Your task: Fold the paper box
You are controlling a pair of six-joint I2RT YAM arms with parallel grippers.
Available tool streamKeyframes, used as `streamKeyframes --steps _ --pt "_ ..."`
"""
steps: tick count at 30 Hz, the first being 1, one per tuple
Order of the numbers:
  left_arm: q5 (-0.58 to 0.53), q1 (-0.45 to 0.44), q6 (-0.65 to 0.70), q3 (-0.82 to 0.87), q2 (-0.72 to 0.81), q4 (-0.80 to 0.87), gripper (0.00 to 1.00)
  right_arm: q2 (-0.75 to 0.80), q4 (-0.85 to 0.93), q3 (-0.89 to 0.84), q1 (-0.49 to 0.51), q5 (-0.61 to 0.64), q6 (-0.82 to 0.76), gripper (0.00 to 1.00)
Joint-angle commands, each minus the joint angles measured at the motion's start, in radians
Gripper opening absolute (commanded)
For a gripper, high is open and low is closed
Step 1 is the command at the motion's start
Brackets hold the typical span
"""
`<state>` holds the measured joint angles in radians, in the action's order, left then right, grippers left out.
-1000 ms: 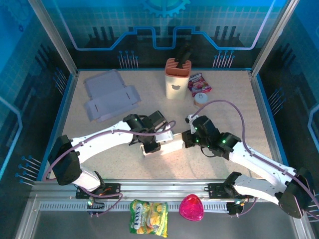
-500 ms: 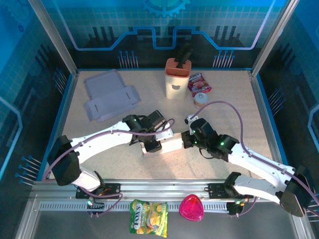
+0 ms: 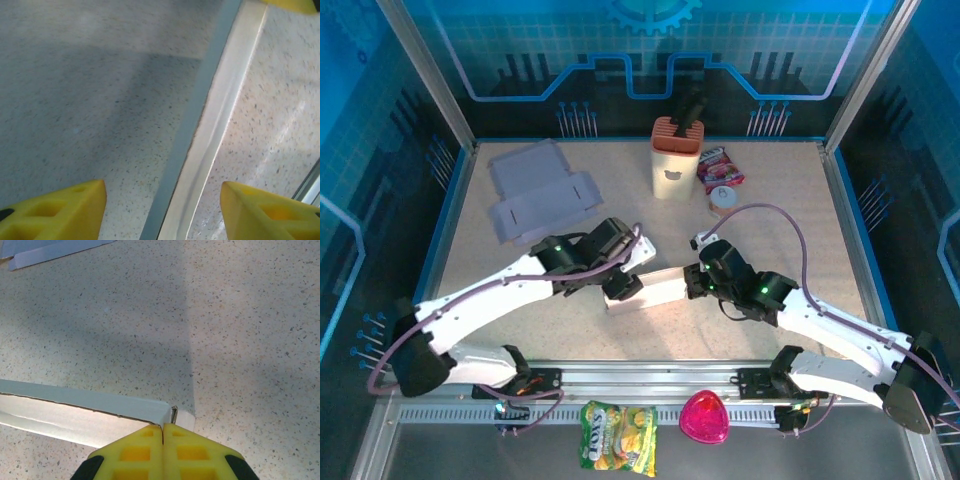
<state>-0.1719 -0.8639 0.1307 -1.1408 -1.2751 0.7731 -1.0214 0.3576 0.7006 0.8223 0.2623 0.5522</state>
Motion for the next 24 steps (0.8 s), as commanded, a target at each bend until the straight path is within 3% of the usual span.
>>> streamKeyframes --steps 1,6,10,16,24 --pt "-0.14 0.006 -0.266 0.015 0.076 0.051 0.57 -0.018 0.072 0.018 0.027 0.026 0.032 0.0" --pt "-0.168 0.005 -0.539 0.059 0.153 0.209 0.47 -0.039 0.092 0.043 0.04 0.038 0.047 0.0" --pt "-0.125 0.003 -0.651 0.131 0.225 0.218 0.45 -0.052 0.109 0.058 0.044 0.045 0.064 0.0" --pt "-0.102 -0.002 -0.649 0.182 0.286 0.176 0.42 -0.062 0.117 0.069 0.049 0.045 0.075 0.0" --pt "-0.091 -0.001 -0.62 0.197 0.244 0.098 0.4 -0.056 0.136 0.078 0.05 0.048 0.075 0.0"
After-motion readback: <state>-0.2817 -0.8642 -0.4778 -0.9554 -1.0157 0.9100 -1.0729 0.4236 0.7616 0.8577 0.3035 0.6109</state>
